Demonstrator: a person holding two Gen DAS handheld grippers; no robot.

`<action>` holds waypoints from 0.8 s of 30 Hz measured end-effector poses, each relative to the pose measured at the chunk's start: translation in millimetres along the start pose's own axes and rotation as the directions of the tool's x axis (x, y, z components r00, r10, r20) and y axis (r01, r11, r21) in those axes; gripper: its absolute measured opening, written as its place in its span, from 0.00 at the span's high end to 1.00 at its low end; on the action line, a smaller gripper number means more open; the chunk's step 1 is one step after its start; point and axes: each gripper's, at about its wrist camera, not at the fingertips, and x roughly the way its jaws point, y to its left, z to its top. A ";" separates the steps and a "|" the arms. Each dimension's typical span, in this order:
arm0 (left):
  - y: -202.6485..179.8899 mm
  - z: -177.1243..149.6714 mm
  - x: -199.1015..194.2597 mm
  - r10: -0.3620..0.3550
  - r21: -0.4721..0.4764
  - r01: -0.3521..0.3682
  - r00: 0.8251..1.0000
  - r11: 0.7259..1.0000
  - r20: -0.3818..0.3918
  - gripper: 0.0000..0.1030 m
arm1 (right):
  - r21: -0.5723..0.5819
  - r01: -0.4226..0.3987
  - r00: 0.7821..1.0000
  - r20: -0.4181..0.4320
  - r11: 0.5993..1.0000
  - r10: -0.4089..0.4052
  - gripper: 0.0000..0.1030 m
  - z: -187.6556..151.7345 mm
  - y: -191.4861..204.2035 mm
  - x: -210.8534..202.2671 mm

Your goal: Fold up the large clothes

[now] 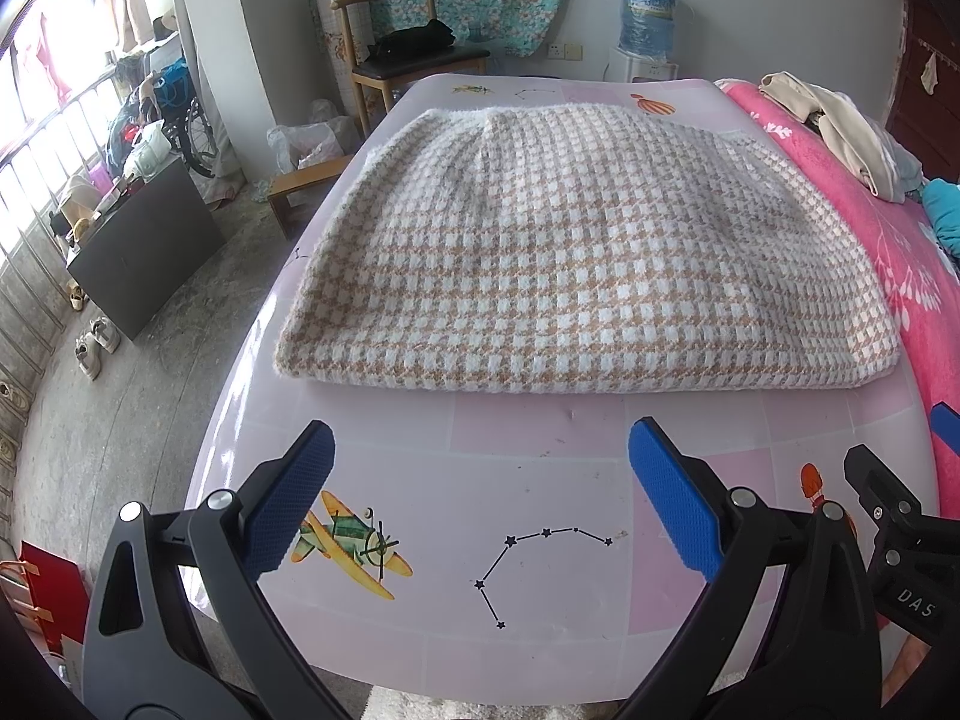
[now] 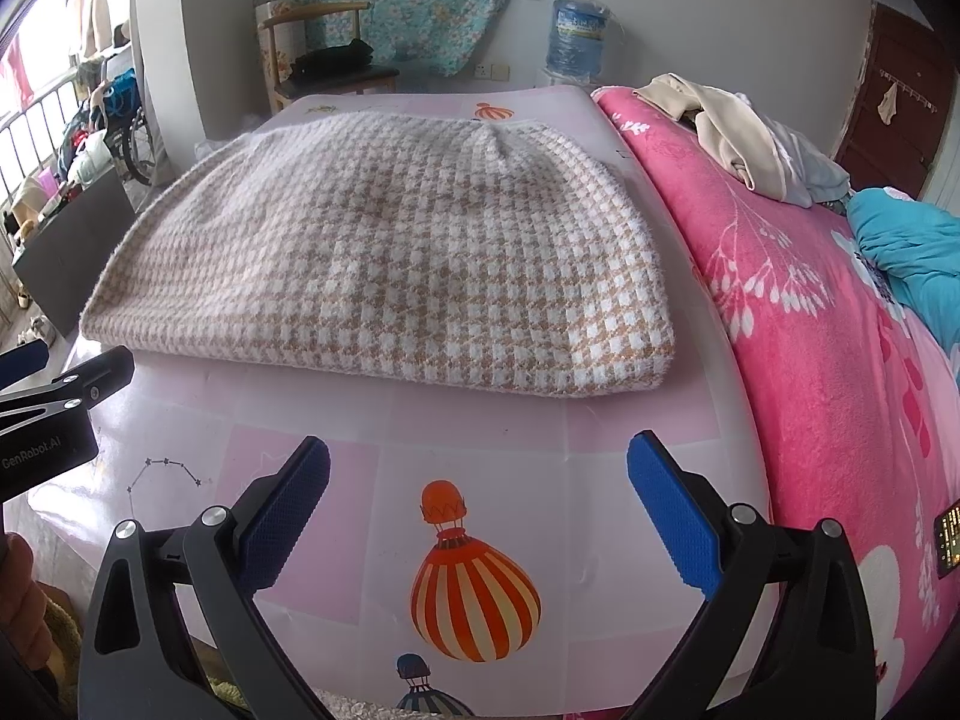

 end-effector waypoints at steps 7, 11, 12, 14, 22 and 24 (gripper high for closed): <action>1.0 0.3 0.8 -0.001 -0.001 0.001 1.000 1.000 0.000 0.08 | -0.004 0.002 1.000 0.001 1.000 -0.002 0.06 0.3 0.4 0.4; 1.1 0.4 0.7 -0.001 -0.002 0.001 1.000 1.000 0.000 0.08 | -0.002 0.002 1.000 0.001 1.000 -0.002 0.06 -0.1 1.1 0.3; 1.3 0.2 0.7 -0.001 -0.001 0.001 1.000 1.000 0.000 0.08 | -0.002 0.001 1.000 0.000 1.000 -0.001 0.06 -0.1 1.1 0.4; 1.1 0.3 1.0 -0.001 0.000 0.001 1.000 1.000 0.000 0.08 | -0.002 0.001 1.000 0.000 1.000 -0.001 0.06 -0.1 1.1 0.4; 1.1 0.3 1.0 0.001 -0.001 -0.001 1.000 1.000 0.001 0.08 | -0.004 0.002 1.000 0.002 1.000 -0.002 0.06 0.1 0.9 0.5; 1.3 0.4 1.2 0.000 -0.002 0.000 1.000 1.000 0.000 0.08 | -0.003 0.002 1.000 -0.001 1.000 -0.002 0.06 0.0 1.0 0.6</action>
